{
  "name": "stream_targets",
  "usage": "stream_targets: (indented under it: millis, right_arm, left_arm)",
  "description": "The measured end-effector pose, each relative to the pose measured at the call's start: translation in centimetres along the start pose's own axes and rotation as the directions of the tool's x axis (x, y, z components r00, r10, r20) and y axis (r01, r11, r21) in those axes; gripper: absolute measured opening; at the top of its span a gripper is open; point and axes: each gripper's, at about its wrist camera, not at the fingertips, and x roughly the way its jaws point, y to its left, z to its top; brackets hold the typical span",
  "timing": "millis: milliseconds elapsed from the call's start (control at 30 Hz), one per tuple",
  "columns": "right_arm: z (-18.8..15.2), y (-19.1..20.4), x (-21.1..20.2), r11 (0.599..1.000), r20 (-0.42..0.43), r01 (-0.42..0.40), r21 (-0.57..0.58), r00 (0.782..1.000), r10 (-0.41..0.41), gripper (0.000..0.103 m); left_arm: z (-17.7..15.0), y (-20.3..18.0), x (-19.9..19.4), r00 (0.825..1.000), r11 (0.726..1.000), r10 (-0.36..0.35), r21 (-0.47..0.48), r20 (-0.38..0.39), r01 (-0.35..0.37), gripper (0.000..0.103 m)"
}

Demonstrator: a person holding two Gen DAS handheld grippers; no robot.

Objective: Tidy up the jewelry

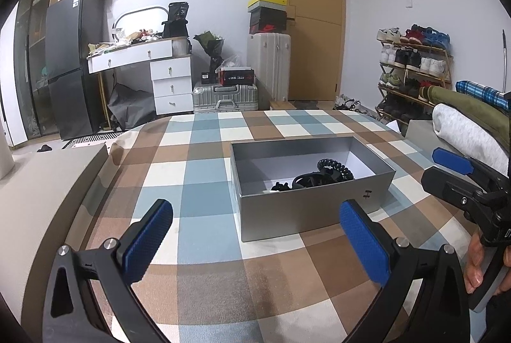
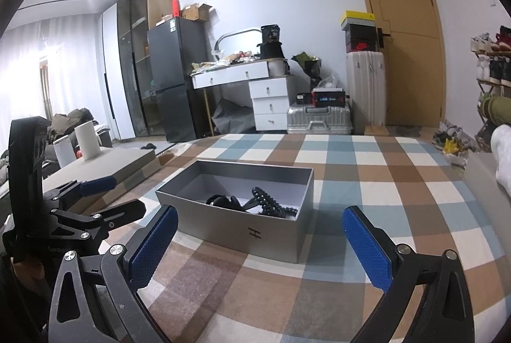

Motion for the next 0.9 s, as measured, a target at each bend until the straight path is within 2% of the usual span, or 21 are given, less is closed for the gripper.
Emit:
stream_targets:
  millis: [900]
  right_arm:
    - [0.06,-0.12,-0.01,1.0,-0.006,0.001,0.0,1.0,-0.001,0.103]
  left_arm:
    - [0.06,-0.03,0.09,1.0,1.0,0.002,-0.002,-0.01,-0.002,0.102]
